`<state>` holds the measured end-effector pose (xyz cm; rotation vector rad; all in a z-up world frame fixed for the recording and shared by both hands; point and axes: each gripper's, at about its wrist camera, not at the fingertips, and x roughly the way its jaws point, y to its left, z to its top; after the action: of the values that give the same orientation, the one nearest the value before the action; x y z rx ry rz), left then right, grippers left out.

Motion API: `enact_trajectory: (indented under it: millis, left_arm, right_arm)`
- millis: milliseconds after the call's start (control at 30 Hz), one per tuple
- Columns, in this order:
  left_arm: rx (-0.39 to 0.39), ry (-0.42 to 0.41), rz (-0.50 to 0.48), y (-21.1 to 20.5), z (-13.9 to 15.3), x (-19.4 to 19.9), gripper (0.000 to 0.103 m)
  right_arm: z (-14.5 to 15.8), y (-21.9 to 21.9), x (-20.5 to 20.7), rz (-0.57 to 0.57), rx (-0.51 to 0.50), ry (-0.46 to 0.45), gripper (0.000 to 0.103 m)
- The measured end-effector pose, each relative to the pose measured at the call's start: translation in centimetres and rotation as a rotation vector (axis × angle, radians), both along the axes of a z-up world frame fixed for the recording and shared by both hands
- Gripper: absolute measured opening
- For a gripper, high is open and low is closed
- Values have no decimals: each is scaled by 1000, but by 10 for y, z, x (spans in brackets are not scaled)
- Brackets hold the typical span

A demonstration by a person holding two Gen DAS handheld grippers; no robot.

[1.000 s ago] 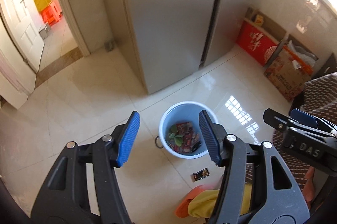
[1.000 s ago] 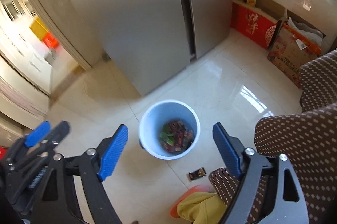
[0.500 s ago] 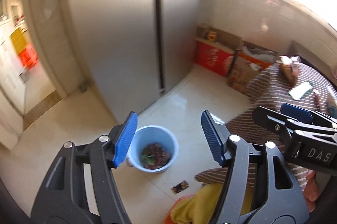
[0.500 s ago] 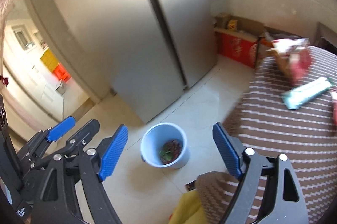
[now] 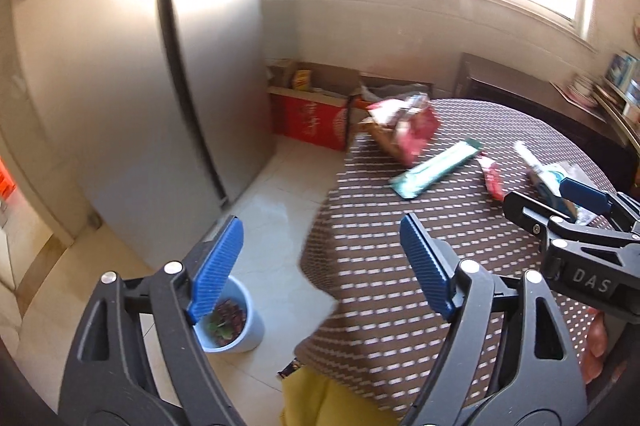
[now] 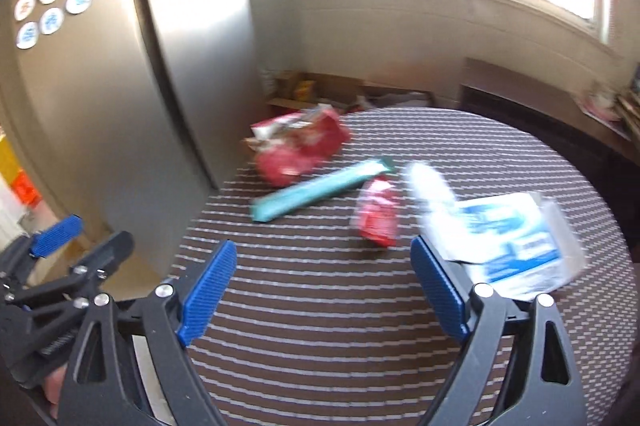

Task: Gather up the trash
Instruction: 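Grasp the white-blue medicine box with the right gripper, then grasp the red snack wrapper with the left gripper while the right holds the box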

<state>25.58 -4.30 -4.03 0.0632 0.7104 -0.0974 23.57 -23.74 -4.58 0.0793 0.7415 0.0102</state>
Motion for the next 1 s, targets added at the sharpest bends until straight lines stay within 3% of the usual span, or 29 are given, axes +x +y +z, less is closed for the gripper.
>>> enact_trajectory:
  millis: [133,267,433,500,533,633,833,1000]
  left_arm:
    - [9,25,-51,-31,-6,6,81]
    - [25,51,-79,-49,-15,14,81]
    - [23,113,-123,-69,-29,33,83]
    - [15,137,-145,-78,-33,41,83]
    - [13,144,-149,-82,-34,45,83]
    - [-3,151,-182,-100,-35,58,83]
    - [-18,222,-237,-143,-45,88,83]
    - [-5,199,-281,-169,-50,104,82]
  right_arm:
    - [-17,-38,-4,-98,-80,26,87]
    - [-40,-60,2,-193,-194,117,87]
    - [-65,-76,19,-196,-227,162,85]
    - [-64,-83,25,-172,-147,152,44]
    - [-65,-87,28,-175,-129,154,15]
    - [-61,-100,29,-174,-95,122,9]
    - [-34,-129,3,-231,3,15,6]
    - [-13,-153,-16,-288,23,-39,4]
